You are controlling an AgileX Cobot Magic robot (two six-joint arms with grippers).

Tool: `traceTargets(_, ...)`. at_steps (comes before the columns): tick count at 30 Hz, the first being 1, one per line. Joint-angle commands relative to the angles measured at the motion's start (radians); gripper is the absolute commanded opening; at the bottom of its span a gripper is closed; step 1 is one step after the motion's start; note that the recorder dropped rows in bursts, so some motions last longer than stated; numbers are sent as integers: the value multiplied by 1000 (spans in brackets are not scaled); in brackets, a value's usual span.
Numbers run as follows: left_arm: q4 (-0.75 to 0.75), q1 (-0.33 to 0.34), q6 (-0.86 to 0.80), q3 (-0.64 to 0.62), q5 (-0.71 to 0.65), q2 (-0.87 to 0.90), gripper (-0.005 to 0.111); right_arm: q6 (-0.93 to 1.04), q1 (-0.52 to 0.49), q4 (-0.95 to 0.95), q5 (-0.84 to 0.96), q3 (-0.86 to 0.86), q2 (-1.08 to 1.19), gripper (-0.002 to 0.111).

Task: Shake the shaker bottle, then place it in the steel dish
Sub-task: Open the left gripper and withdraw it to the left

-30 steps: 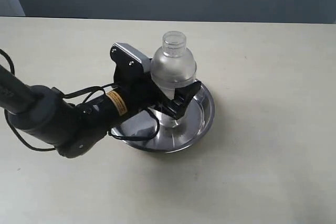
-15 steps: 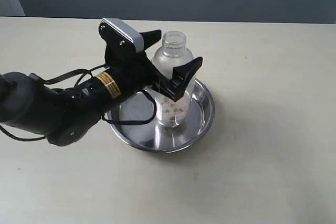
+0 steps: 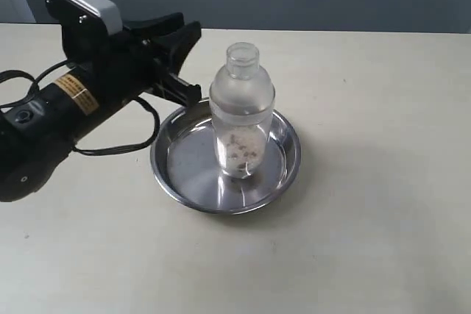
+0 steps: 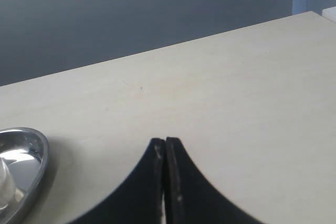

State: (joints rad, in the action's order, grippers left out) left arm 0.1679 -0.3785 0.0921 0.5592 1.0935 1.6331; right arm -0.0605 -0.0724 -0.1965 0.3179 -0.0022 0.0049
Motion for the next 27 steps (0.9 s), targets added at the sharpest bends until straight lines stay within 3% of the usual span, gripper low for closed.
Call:
traceTargets(1,-135,3,-72,-61,-35,-60,1,4,4,3,-11,2,-5,-1)
traceTargets(6,-168,3,-133,-78,-110,-146,1,4,4,3,-11,2,-5,-1)
traceTargets(8,-115,0,-104,-78,-163,-195,1,4,4,3,-11,2,-5,-1)
traceTargets(11,-351,0,-75,-78,-339,-283,1,4,4,3,-11,2,-5,-1)
traceTargets(13,-383,2,-81,-80,-411,-339,1,4,4,3,-11,2,-5,-1)
traceTargets(17,-430,2,-296,-76,-471,-447,0,4,4,3,-11,2,-5,-1)
traceTargets(22,-665,4,-474,-80,-602,-556,0,4,4,3,-11,2,-5,-1)
traceTargets(24,-682,21,-569,-102,-657,-633,0,4,4,3,-11,2,-5,-1)
traceTargets(27,-682,87,-549,-171,-732,-794,0,4,4,3,-11,2,-5,-1)
